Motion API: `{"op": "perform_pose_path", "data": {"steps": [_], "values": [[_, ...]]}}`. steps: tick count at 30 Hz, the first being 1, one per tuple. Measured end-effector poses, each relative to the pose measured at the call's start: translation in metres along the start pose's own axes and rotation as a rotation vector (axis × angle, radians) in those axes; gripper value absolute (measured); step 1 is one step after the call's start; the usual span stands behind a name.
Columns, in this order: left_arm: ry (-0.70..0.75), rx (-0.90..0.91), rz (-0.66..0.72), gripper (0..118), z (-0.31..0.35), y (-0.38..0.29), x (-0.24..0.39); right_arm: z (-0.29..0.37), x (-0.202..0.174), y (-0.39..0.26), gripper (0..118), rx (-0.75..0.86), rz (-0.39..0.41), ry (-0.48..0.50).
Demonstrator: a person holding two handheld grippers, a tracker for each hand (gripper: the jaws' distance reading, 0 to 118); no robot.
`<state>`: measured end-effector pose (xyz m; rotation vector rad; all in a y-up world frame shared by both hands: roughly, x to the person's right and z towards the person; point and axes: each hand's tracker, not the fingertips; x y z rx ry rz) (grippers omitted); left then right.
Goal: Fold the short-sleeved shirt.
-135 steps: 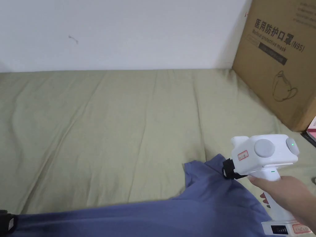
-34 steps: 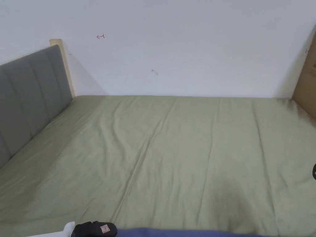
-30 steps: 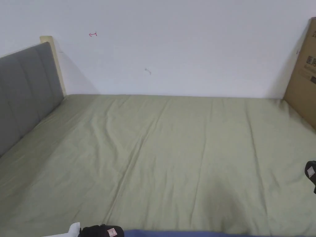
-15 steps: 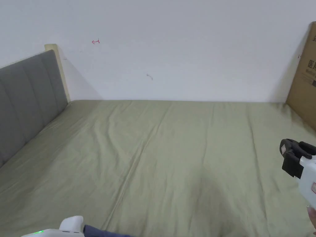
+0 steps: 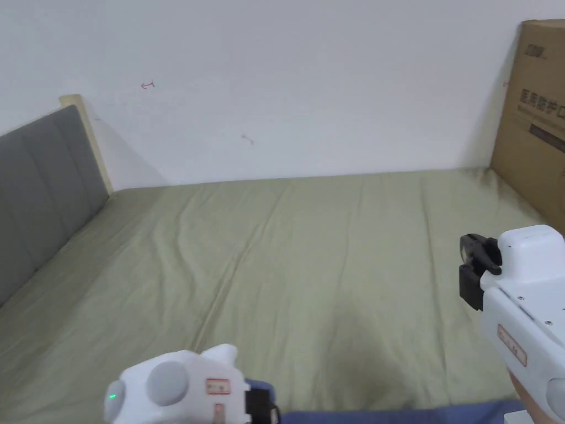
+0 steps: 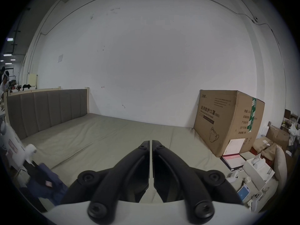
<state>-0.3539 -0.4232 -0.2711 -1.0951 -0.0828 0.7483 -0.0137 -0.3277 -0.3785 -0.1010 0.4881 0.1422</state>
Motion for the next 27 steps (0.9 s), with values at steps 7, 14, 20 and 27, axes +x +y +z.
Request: {"op": "perform_pose_path", "data": {"steps": [7, 14, 20, 27], "values": [[-0.012, -0.088, -0.090, 16, -0.103, 0.015, 0.065, 0.016, 0.027, -0.012, 2, -0.049, -0.042, -0.002], [-0.072, -0.042, -0.057, 116, -0.101, 0.016, 0.066, 0.023, 0.055, -0.019, 2, -0.073, -0.095, -0.033], [0.090, 0.138, -0.264, 16, -0.044, 0.000, 0.058, 0.023, 0.072, -0.023, 2, -0.070, -0.175, 0.007], [0.043, -0.045, -0.323, 9, -0.099, -0.020, 0.087, 0.020, 0.077, -0.027, 2, -0.095, -0.215, 0.003]]}}
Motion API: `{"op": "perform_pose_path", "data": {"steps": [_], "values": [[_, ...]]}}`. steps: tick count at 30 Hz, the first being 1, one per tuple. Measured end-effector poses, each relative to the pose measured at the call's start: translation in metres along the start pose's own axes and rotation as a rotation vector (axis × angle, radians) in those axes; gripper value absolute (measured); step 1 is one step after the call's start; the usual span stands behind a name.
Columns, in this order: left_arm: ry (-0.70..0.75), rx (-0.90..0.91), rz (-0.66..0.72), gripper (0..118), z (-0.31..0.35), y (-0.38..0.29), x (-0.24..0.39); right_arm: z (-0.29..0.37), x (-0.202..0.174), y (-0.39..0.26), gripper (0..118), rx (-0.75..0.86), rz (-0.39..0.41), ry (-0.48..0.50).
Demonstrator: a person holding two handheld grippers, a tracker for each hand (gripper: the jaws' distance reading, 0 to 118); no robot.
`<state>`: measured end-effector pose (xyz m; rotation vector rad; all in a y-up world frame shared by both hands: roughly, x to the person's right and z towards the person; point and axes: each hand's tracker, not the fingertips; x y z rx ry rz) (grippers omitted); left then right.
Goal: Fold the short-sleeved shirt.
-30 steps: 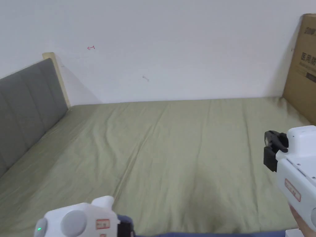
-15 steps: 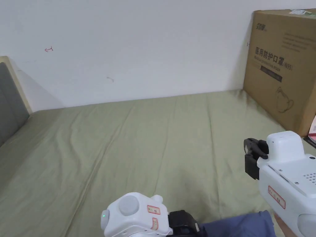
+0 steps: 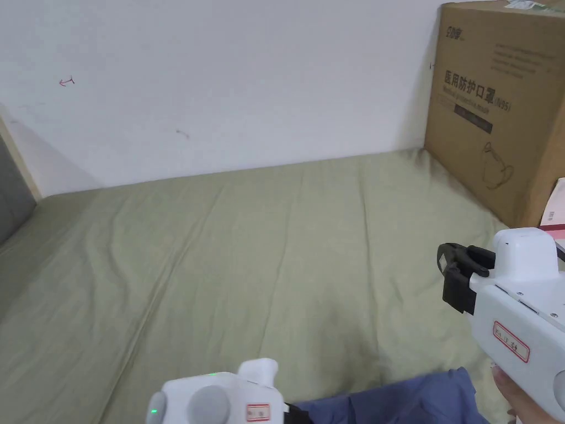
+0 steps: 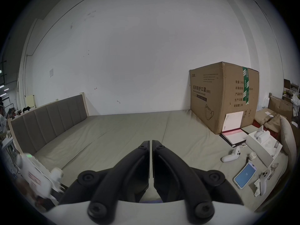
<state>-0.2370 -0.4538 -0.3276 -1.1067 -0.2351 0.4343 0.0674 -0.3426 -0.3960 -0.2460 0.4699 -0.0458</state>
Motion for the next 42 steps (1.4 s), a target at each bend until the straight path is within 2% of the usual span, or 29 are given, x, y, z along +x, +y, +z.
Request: {"op": "perform_pose_path", "data": {"steps": [1, 4, 7, 10, 13, 14, 17, 22, 23, 24, 25, 26, 27, 28, 31, 34, 36, 39, 42], "values": [[0.000, -0.013, -0.010, 5, -0.014, 0.001, 0.005, 0.000, 0.000, 0.000, 2, -0.004, 0.001, -0.001], [-0.027, -0.130, -0.046, 4, -0.052, 0.003, 0.018, 0.002, 0.000, 0.001, 2, -0.011, 0.029, -0.002], [0.005, -0.162, -0.074, 3, -0.080, 0.001, 0.030, 0.003, 0.000, 0.000, 2, -0.024, 0.046, -0.005], [-0.104, -0.126, -0.037, 3, -0.084, -0.001, 0.038, 0.004, -0.001, -0.001, 2, -0.033, 0.039, -0.007], [-0.292, -0.110, 0.060, 3, -0.065, -0.002, 0.025, 0.005, -0.003, -0.002, 2, -0.035, 0.036, -0.005], [-0.311, -0.086, 0.068, 3, -0.055, -0.003, 0.020, 0.005, -0.005, -0.001, 2, -0.034, 0.039, -0.005], [-0.299, 0.002, 0.076, 3, -0.016, -0.005, -0.003, 0.006, -0.007, 0.001, 2, -0.029, 0.034, 0.004], [-0.310, 0.150, 0.199, 3, 0.066, -0.021, -0.081, 0.001, -0.009, 0.003, 2, -0.025, 0.039, -0.002], [-0.324, 0.174, 0.241, 10, 0.079, -0.027, -0.099, -0.001, -0.010, 0.003, 2, -0.030, 0.036, -0.004], [-0.337, 0.192, 0.282, 24, 0.088, -0.030, -0.121, -0.002, -0.010, 0.004, 2, -0.034, 0.033, -0.002], [-0.352, 0.194, 0.323, 46, 0.096, -0.035, -0.138, -0.003, -0.011, 0.005, 2, -0.038, 0.030, 0.003], [-0.359, 0.185, 0.364, 86, 0.101, -0.040, -0.155, -0.005, -0.011, 0.006, 2, -0.042, 0.029, 0.008], [-0.366, 0.184, 0.393, 112, 0.102, -0.045, -0.167, -0.006, -0.012, 0.007, 2, -0.046, 0.033, 0.009], [-0.371, 0.177, 0.404, 118, 0.105, -0.052, -0.171, -0.007, -0.014, 0.009, 2, -0.049, 0.044, 0.008], [-0.485, 0.148, 0.508, 118, 0.086, -0.061, -0.199, -0.008, -0.018, 0.014, 2, -0.052, 0.074, -0.005], [-0.640, 0.081, 0.613, 118, 0.046, -0.070, -0.206, -0.009, -0.021, 0.018, 2, -0.063, 0.062, 0.001], [-0.678, 0.041, 0.652, 118, 0.008, -0.072, -0.213, -0.011, -0.023, 0.021, 2, -0.074, 0.054, -0.002], [-0.912, 0.079, 0.611, 118, -0.017, -0.059, -0.194, -0.013, -0.026, 0.023, 2, -0.093, 0.072, -0.008], [-0.818, 0.038, 0.537, 118, -0.035, -0.052, -0.193, -0.015, -0.033, 0.025, 2, -0.097, 0.125, -0.015]]}}
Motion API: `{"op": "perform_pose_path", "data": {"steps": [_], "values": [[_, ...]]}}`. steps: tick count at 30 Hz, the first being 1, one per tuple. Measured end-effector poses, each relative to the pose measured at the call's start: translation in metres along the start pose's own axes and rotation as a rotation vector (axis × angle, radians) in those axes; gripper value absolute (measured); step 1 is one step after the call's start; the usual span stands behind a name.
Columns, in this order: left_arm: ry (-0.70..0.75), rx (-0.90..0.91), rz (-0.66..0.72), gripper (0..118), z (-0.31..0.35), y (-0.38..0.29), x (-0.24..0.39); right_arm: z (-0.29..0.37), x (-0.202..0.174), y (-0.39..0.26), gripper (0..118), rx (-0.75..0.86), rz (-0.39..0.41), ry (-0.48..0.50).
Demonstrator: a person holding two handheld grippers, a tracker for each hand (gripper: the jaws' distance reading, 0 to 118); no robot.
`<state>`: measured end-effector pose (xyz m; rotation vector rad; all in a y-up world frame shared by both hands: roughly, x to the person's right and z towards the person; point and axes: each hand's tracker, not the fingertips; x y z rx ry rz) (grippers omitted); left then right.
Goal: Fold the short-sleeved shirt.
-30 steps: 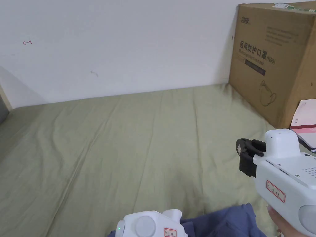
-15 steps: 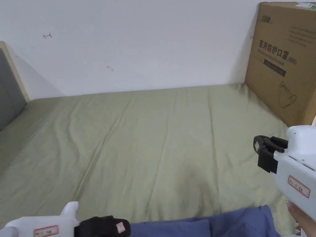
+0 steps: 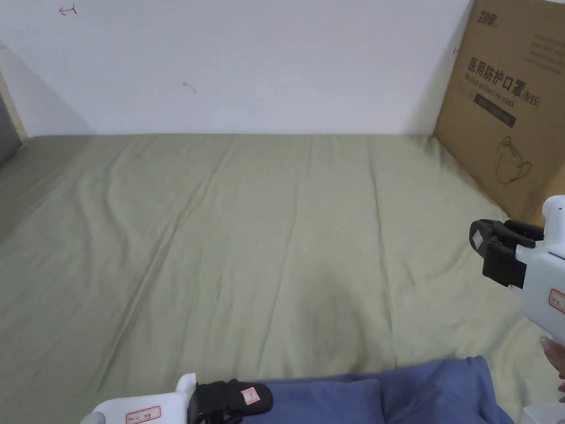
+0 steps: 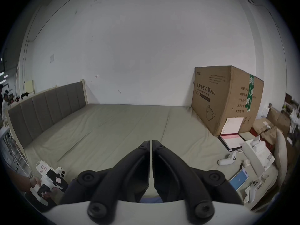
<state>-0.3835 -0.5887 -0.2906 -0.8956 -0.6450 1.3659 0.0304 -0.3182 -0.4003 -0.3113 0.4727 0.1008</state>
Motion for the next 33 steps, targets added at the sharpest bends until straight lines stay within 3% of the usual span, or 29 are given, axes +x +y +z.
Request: {"op": "perform_pose_path", "data": {"steps": [1, 2, 4, 5, 6, 7, 11, 13, 16, 19, 22, 24, 28, 33], "values": [[0.019, 0.010, -0.070, 115, -0.001, 0.003, 0.002, -0.001, -0.001, 0.001, 2, -0.001, 0.003, 0.002], [0.095, 0.037, -0.109, 93, 0.000, 0.004, 0.001, -0.002, -0.001, 0.002, 2, 0.000, 0.002, 0.002], [0.423, 0.075, -0.124, 12, 0.003, 0.004, -0.006, -0.003, -0.003, 0.003, 2, 0.003, -0.013, 0.005], [0.218, 0.072, -0.040, 12, 0.004, -0.003, -0.008, -0.004, -0.003, 0.003, 2, 0.006, -0.022, 0.007], [0.165, 0.084, -0.008, 12, 0.008, -0.005, -0.003, -0.006, -0.004, 0.003, 2, 0.006, -0.026, 0.007], [0.297, 0.053, -0.036, 13, 0.009, -0.004, 0.004, -0.008, -0.004, 0.002, 2, 0.007, -0.025, 0.003], [0.515, 0.086, -0.205, 13, 0.035, -0.008, 0.055, -0.007, -0.008, 0.004, 2, 0.029, -0.007, 0.033], [0.634, 0.156, -0.264, 13, 0.062, -0.010, 0.086, -0.007, -0.008, 0.004, 2, 0.039, -0.019, 0.050], [0.924, 0.267, -0.381, 13, 0.097, -0.019, 0.129, -0.012, -0.005, 0.001, 2, 0.036, -0.043, 0.056], [1.176, 0.268, -0.544, 12, 0.102, -0.030, 0.157, -0.012, -0.006, -0.002, 2, 0.038, -0.090, 0.073], [0.946, 0.206, -0.431, 11, 0.095, -0.029, 0.151, -0.011, -0.005, -0.003, 2, 0.043, -0.110, 0.090], [0.899, 0.208, -0.342, 10, 0.082, -0.030, 0.146, -0.009, -0.006, -0.003, 3, 0.044, -0.105, 0.087], [0.819, 0.143, -0.463, 10, 0.025, -0.035, 0.161, -0.004, 0.000, -0.002, 3, 0.048, -0.099, 0.093], [0.630, 0.041, -0.383, 10, -0.075, -0.024, 0.164, -0.004, 0.011, -0.006, 3, 0.030, -0.137, 0.095]]}}
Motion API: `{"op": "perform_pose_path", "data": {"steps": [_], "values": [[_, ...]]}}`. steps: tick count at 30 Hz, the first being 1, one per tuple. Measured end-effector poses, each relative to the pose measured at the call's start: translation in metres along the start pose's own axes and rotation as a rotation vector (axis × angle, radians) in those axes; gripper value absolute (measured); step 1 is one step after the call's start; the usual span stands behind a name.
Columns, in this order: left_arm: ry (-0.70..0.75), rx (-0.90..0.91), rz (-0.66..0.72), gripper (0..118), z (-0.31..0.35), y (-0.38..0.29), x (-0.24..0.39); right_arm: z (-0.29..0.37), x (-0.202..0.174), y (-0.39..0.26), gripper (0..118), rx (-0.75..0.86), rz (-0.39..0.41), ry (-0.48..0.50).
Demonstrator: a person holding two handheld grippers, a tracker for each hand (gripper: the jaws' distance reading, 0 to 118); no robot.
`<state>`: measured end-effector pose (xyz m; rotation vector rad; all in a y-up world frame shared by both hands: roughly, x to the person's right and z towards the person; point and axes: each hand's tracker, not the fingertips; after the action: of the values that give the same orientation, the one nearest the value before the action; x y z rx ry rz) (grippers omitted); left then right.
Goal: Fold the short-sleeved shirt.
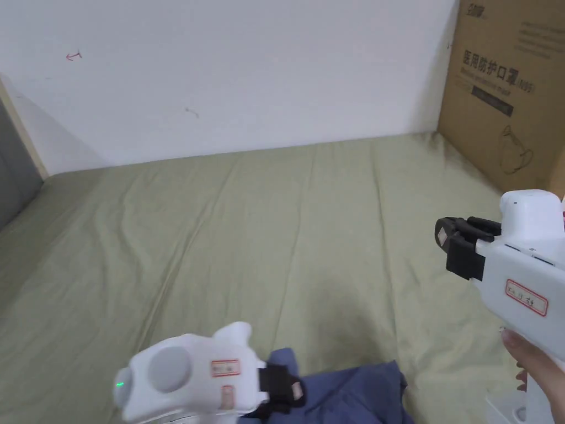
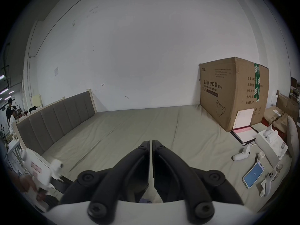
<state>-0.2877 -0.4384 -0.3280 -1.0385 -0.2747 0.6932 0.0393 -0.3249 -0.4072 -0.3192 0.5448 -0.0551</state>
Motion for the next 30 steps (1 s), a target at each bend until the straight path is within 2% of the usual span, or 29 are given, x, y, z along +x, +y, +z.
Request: {"op": "perform_pose_path", "data": {"steps": [3, 6, 8, 9, 10, 11, 12, 13, 15, 17, 20, 21, 22, 24, 25, 26, 27, 28, 29, 30], "values": [[-0.060, -0.073, -0.004, 10, -0.055, 0.007, 0.030, 0.004, 0.006, -0.003, 3, 0.000, -0.005, -0.003], [-0.016, -0.140, -0.031, 10, -0.095, 0.007, 0.049, 0.008, 0.012, -0.005, 3, -0.007, 0.006, -0.018], [-0.043, -0.149, -0.031, 12, -0.107, 0.006, 0.050, 0.008, 0.017, -0.007, 3, -0.015, 0.007, -0.026], [-0.063, -0.148, -0.024, 22, -0.107, 0.005, 0.048, 0.008, 0.019, -0.007, 3, -0.019, 0.004, -0.029], [-0.126, -0.141, -0.002, 42, -0.103, 0.005, 0.043, 0.008, 0.021, -0.009, 3, -0.021, -0.003, -0.030], [-0.219, -0.144, 0.036, 85, -0.097, 0.005, 0.040, 0.008, 0.023, -0.010, 3, -0.023, -0.011, -0.029], [-0.270, -0.149, 0.067, 110, -0.090, 0.005, 0.036, 0.007, 0.025, -0.011, 3, -0.024, -0.018, -0.028], [-0.302, -0.133, 0.075, 118, -0.077, 0.005, 0.032, 0.006, 0.026, -0.013, 3, -0.025, -0.025, -0.026], [-0.320, -0.026, 0.045, 117, -0.044, 0.006, 0.025, 0.003, 0.026, -0.014, 3, -0.028, -0.036, -0.026], [-0.220, 0.065, -0.004, 118, -0.012, 0.004, 0.023, 0.001, 0.025, -0.014, 3, -0.028, -0.047, -0.022], [-0.053, 0.305, -0.218, 118, 0.023, -0.007, 0.031, -0.001, 0.022, -0.014, 3, -0.018, -0.058, -0.005], [-0.006, 0.331, -0.266, 118, 0.025, -0.011, 0.037, -0.002, 0.020, -0.013, 3, -0.017, -0.055, -0.003], [0.010, 0.282, -0.264, 118, 0.024, -0.011, 0.040, -0.002, 0.019, -0.013, 3, -0.016, -0.050, 0.000], [-0.114, 0.114, -0.186, 117, 0.009, -0.007, 0.041, -0.003, 0.018, -0.012, 3, -0.016, -0.043, 0.007], [-0.197, 0.080, -0.138, 111, -0.003, -0.007, 0.040, -0.004, 0.018, -0.012, 3, -0.016, -0.041, 0.008], [-0.269, 0.076, -0.113, 88, -0.015, -0.009, 0.041, -0.003, 0.017, -0.012, 3, -0.016, -0.039, 0.011], [-0.268, 0.064, -0.100, 56, -0.027, -0.010, 0.045, -0.003, 0.017, -0.011, 3, -0.017, -0.037, 0.013], [-0.167, 0.031, -0.134, 21, -0.043, -0.011, 0.053, -0.003, 0.018, -0.011, 3, -0.017, -0.036, 0.015], [-0.046, 0.027, -0.203, 1, -0.061, -0.014, 0.063, -0.003, 0.018, -0.011, 3, -0.018, -0.034, 0.014], [0.021, 0.019, -0.276, 0, -0.075, -0.018, 0.072, -0.002, 0.019, -0.011, 3, -0.020, -0.031, 0.013]]}}
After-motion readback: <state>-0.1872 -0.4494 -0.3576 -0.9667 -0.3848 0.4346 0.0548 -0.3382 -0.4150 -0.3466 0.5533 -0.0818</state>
